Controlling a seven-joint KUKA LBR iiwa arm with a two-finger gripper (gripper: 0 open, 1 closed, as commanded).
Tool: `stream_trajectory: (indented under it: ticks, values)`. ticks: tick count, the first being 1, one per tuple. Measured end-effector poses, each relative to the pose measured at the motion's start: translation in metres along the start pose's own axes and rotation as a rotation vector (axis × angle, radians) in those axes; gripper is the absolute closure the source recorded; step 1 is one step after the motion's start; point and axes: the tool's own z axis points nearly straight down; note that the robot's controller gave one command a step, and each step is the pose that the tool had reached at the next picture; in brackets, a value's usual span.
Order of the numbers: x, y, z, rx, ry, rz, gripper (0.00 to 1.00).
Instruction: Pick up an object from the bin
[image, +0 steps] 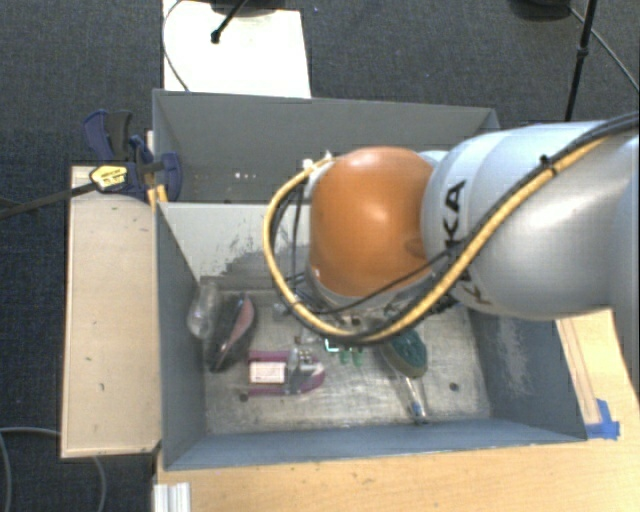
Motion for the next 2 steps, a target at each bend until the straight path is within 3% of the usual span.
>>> stream_trajectory:
  ticks: [1, 2]
  values:
    - [-0.0274, -0.0321, 0.1417, -0.002, -0.012, -0.075, 0.00]
    - [-0.0286, -0.0309, 0.1381, -0.004, -0.016, -0.071, 1.00]
